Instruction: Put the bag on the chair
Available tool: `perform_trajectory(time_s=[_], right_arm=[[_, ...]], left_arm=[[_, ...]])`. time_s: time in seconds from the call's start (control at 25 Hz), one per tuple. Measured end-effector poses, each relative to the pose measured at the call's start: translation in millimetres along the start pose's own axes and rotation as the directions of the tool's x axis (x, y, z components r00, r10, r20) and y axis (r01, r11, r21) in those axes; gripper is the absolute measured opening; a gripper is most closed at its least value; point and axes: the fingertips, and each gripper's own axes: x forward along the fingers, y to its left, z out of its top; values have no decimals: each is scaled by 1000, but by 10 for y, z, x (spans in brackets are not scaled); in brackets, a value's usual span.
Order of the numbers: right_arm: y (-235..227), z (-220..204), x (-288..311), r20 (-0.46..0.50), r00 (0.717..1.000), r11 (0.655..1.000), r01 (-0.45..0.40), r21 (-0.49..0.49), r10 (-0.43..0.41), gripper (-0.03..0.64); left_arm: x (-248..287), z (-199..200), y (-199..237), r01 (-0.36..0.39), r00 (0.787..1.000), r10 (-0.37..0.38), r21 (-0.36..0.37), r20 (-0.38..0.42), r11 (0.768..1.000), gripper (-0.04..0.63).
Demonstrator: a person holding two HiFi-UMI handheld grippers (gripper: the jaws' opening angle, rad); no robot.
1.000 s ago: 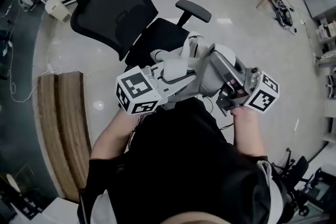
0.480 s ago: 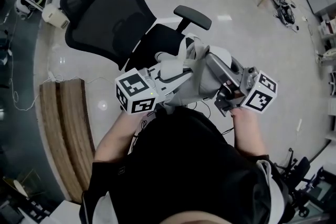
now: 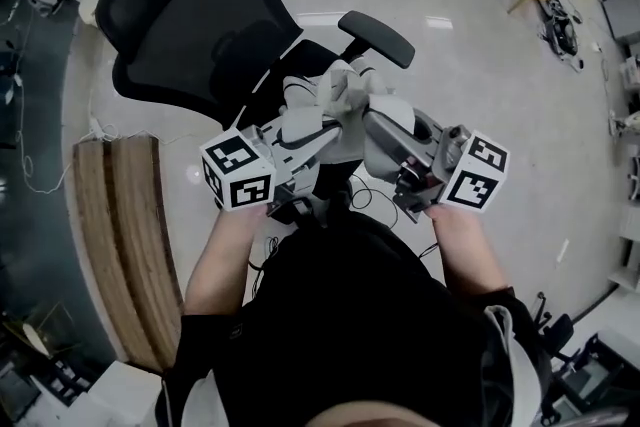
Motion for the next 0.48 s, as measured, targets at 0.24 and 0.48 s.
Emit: perform_trajectory(time_s=[0.24,0.48], right_arm=[[-215,-40,474,-49,999,999,-18,26,20,61],[-205,-93,828,-82,993,995,-86,54,90,61]], left_arm=[[-290,160,477,-63,997,62,9,36,998,26],[-569,342,802,-101,994,99,33,48,994,26]])
